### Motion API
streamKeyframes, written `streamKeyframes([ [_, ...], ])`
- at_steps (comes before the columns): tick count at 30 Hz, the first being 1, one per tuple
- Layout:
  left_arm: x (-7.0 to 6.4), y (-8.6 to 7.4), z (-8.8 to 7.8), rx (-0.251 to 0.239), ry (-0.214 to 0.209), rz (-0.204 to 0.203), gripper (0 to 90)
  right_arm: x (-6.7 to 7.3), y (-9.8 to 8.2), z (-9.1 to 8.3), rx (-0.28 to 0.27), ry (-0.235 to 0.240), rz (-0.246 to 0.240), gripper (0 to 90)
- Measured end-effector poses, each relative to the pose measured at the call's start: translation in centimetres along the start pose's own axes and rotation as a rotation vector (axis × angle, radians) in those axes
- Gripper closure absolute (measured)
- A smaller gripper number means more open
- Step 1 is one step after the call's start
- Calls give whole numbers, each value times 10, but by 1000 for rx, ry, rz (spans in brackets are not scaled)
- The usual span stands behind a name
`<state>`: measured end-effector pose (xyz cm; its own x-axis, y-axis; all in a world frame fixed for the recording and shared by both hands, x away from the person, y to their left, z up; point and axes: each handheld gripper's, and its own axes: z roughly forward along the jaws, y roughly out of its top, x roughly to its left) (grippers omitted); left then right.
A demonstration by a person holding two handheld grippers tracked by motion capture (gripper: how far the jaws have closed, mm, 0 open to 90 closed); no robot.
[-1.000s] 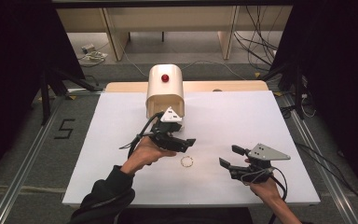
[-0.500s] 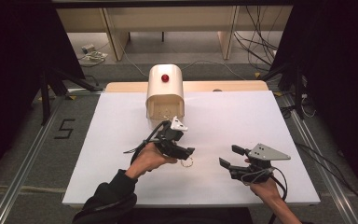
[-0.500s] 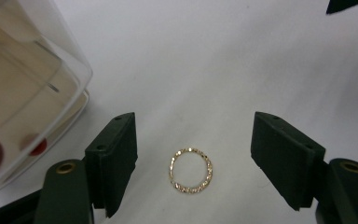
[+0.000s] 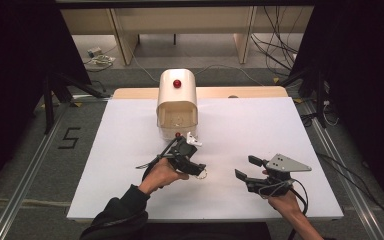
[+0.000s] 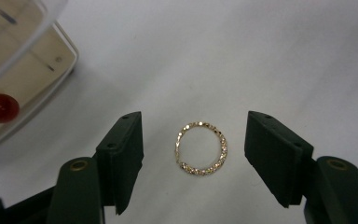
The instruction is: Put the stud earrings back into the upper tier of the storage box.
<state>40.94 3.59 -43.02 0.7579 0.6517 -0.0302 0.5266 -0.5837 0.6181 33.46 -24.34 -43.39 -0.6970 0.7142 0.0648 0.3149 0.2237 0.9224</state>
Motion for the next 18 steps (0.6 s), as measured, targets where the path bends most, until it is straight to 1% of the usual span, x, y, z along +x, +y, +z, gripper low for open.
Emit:
streamKeyframes([
  [1,0,-1,3,1,5,-7,387,0,0,0,-1,0,-1,303],
  [3,2,-3,7,10,16,2,405,0,0,0,1,1,-2,303],
  [6,3,-6,12,16,26,-3,442,0,0,0,-1,2,1,303],
  [7,4,-6,13,26,20,3,461,0,0,0,-1,2,-2,303],
  [9,4,-7,16,27,29,5,487,0,0,1,3,1,0,303],
  [11,4,-8,19,14,29,6,514,0,-1,1,2,2,3,303],
  [12,4,-9,19,23,26,13,527,0,0,1,0,3,2,303],
  [13,3,-9,21,19,34,8,538,0,0,1,1,3,1,303],
  [14,4,-9,22,26,31,18,547,0,-1,1,3,3,-1,303],
  [16,4,-10,25,23,34,12,567,0,-1,1,6,1,0,303],
  [18,4,-11,28,33,43,16,585,0,0,1,4,2,0,303],
])
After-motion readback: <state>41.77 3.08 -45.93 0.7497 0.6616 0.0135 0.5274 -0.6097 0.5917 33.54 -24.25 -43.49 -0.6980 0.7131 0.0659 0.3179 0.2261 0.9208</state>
